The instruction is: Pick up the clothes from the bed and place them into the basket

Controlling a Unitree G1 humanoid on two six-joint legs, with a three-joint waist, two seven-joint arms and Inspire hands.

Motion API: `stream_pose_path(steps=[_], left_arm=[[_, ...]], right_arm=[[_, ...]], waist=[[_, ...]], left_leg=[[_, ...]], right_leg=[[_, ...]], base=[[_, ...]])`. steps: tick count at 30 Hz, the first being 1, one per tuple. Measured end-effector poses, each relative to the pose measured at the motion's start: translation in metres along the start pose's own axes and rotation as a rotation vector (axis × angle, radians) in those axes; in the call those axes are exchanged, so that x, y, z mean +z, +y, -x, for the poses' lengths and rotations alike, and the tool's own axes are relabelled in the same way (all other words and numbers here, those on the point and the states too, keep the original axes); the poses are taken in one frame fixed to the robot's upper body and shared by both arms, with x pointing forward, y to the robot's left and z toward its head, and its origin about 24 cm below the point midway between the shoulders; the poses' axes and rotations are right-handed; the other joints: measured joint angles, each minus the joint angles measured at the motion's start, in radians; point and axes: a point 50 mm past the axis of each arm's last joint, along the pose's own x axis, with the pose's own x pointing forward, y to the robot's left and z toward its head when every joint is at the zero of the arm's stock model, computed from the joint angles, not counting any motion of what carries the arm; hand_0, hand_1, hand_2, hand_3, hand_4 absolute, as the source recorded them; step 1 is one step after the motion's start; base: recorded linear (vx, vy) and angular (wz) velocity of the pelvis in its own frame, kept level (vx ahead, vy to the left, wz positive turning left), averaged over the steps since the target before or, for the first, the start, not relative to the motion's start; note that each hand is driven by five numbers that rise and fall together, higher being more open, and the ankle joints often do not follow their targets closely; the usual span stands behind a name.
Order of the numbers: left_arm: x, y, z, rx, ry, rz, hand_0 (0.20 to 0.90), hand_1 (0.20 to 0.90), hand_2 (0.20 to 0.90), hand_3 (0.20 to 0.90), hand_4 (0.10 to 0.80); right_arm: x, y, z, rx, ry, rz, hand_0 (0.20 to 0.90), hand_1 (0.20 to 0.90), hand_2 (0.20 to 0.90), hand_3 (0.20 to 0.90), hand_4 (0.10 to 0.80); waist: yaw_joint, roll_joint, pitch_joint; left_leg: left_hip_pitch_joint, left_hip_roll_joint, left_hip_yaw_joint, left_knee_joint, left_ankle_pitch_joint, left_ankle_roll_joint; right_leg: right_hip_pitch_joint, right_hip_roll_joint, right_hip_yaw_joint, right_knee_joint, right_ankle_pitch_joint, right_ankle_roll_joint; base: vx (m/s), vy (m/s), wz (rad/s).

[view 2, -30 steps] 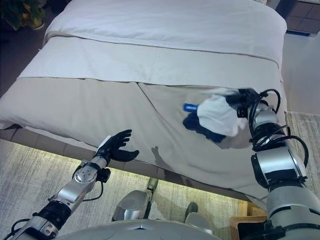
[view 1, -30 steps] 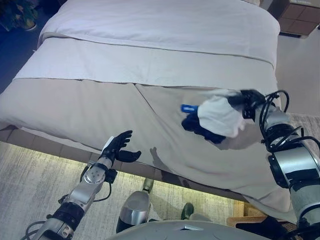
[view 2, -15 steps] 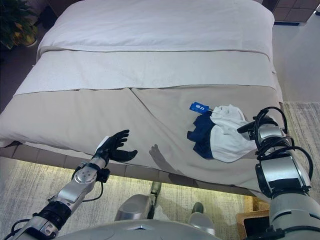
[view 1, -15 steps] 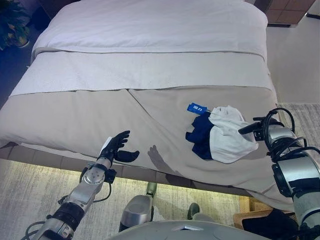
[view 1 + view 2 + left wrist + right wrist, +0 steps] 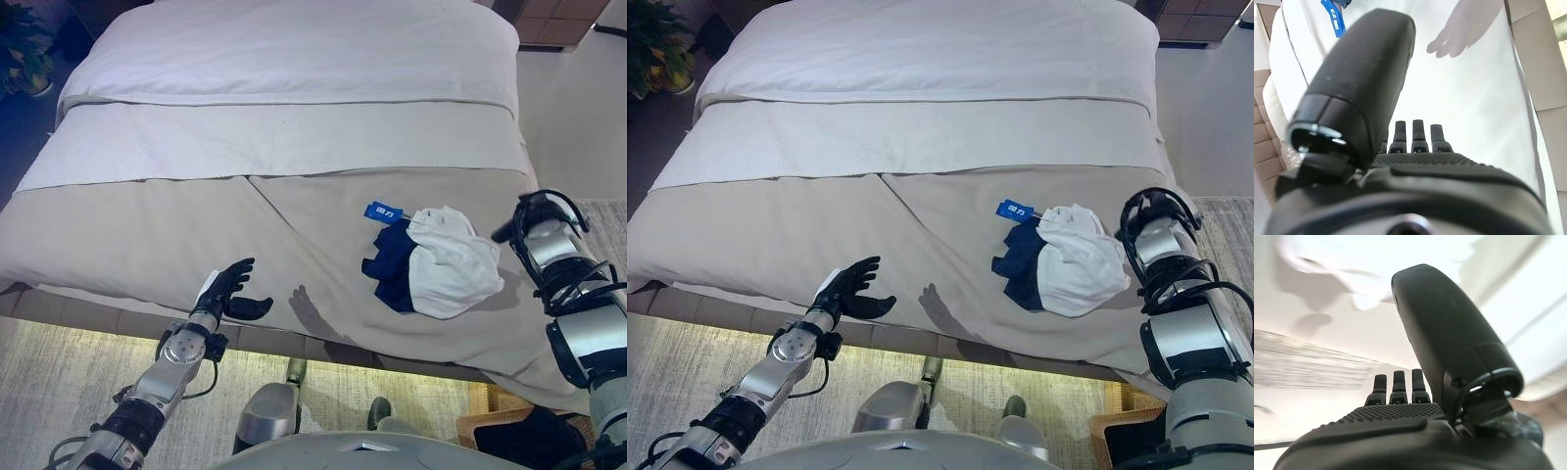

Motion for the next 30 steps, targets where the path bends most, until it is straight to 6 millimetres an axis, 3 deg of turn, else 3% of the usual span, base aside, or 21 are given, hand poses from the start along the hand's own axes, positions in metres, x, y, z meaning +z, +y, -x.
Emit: stream_pose_path(steps=[3,10,20,30], left_arm=[[0.000,0.000,0.000,0.000,0.001,0.001,0.900,0.900,0.900,0.900,0.800],[-0.004,0.000,0.002,0.000,0.011,0.002,0.900,0.900,0.900,0.900,0.800],[0.002,-0.001,0.001,-0.012,-0.009,0.002,0.900,0.900,0.900,0.900,0.800],[0.006,-0.002,0.001,-0.017,-0.018,0.001,0.900,0.900,0.900,0.900,0.800]], right_arm=[[0.023,0.004,0.005,0.026,-0.125,0.024,0.900,0.900,0.900,0.900,0.800],[0.025,0.019,0.007,0.127,-0.151,0.122,0.900,0.900,0.900,0.900,0.800],[-0.007,0.057,0.009,0.274,-0.028,0.202,0.900,0.900,0.900,0.900,0.800],[-0.038,0.070,0.012,0.372,0.076,0.267,0.900,0.900,0.900,0.900,0.800]], waist=[[0.003,-0.001,0.000],[0.015,-0.004,0.001],[0.012,-0.012,0.001],[0.002,-0.015,0.004]], left_leg=[[-0.003,0.002,-0.001,0.000,0.000,0.000],[-0.009,-0.001,-0.003,0.000,0.000,0.000],[-0.032,0.002,-0.002,0.000,0.003,-0.004],[-0.041,0.004,0.002,0.000,0.003,-0.004]], right_leg=[[-0.003,0.001,0.000,0.000,0.000,0.000],[-0.005,0.001,-0.010,0.001,0.000,0.000],[-0.031,0.002,-0.014,0.005,0.000,0.000],[-0.047,0.002,0.004,0.006,0.000,0.000]], base=[[0.000,0.000,0.00],[0.005,-0.014,0.03],[-0.010,-0.008,0.01],[-0.002,-0.005,-0.03]])
